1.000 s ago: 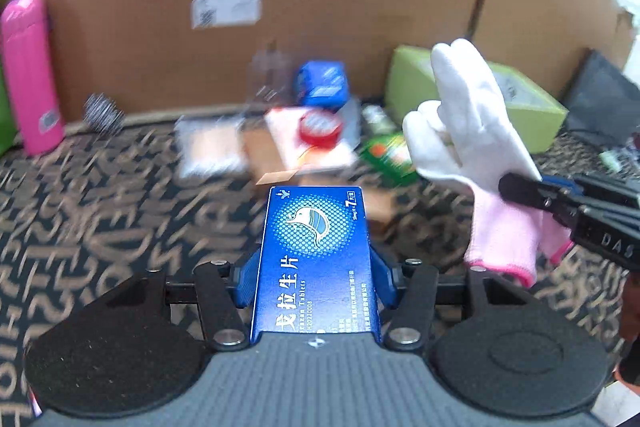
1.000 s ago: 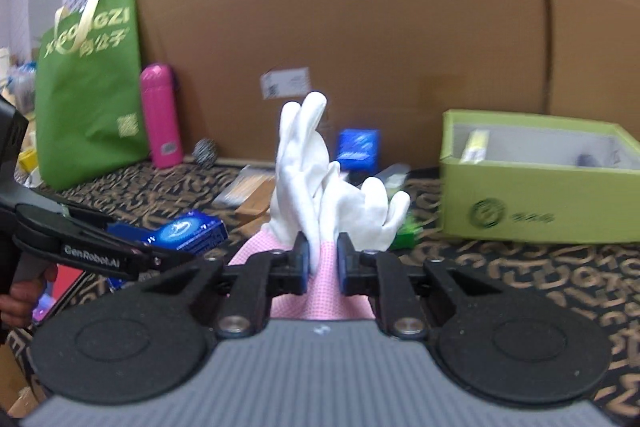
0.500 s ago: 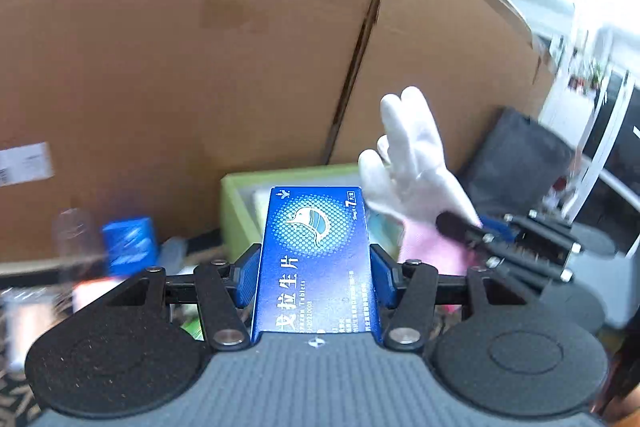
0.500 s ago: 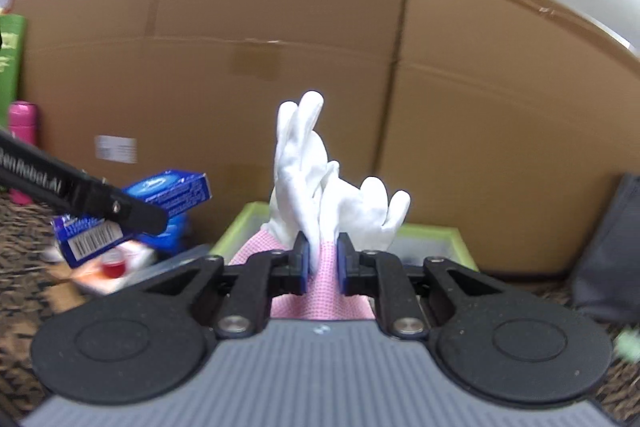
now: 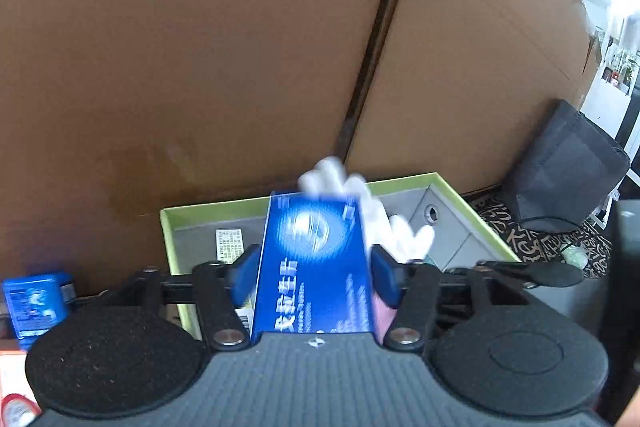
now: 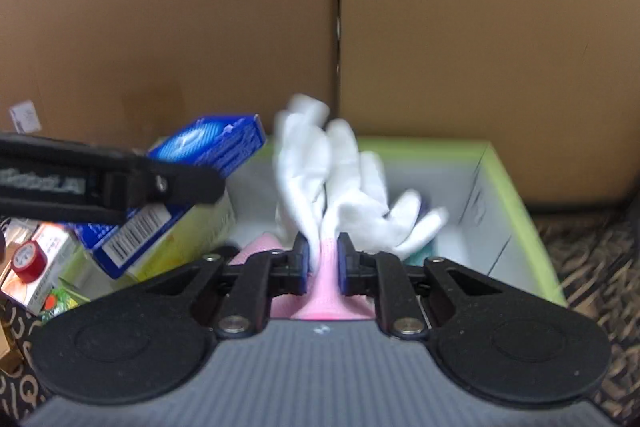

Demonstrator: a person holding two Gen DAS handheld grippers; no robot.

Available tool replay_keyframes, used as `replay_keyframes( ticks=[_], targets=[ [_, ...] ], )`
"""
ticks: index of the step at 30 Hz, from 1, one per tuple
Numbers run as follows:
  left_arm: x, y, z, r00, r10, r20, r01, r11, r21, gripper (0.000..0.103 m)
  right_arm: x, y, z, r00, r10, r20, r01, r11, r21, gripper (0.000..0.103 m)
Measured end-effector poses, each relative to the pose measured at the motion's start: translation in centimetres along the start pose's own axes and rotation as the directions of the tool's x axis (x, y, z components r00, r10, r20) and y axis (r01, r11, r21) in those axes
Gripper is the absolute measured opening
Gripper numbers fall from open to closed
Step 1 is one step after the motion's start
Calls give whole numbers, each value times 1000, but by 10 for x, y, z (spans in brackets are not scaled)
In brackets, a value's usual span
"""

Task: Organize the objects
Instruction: 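Carry the blue box and gloves into the shoebox and open both tools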

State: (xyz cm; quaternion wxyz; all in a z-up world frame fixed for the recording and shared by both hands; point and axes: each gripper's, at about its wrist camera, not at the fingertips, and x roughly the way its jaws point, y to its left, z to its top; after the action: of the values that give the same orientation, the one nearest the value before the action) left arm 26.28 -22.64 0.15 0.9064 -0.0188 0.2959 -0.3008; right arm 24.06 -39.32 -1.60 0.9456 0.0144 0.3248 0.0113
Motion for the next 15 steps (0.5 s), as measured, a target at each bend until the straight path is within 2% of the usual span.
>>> replay_keyframes(
  ticks=[1,2,3,4,6,9,11,13,15],
  targets=[
    [2,2,-3,1000,12,-4,-12,1000,-6,87,9,0,0,999,-4,-36,4,1000,-10,22],
    [2,4,-5,1000,20,3,-20,1000,-11,87,16,0,0,997,-3,-71,1,1000,-30,33],
    [1,5,-6,1000,25,8,-25,1000,-11,87,20,1,0,996,-4,-88,0,999,-45,55],
    [0,7,-7,1000,28,7,-28,1000,-11,87,20,1,-1,997,-14,-80,10,998,-56,70],
    [-3,11,-8,999,34,14,-34,999,-18,87,14,2,-2,999,-36,-29,34,996,-79,74],
    [-10,16,-6,998,47,30,-46,998,-42,87,-4,1,-7,998,-43,35,45,998,-45,90],
    [-22,19,-9,998,49,48,-46,997,-57,87,-18,-1,-10,996,-43,75,45,999,-16,93],
    [-38,21,-15,996,71,60,-68,996,-61,89,-35,0,-15,992,-47,116,46,999,9,102],
    [-55,21,-23,993,101,66,-97,993,-60,89,-54,3,-21,984,-45,171,40,999,31,103]
  ],
)
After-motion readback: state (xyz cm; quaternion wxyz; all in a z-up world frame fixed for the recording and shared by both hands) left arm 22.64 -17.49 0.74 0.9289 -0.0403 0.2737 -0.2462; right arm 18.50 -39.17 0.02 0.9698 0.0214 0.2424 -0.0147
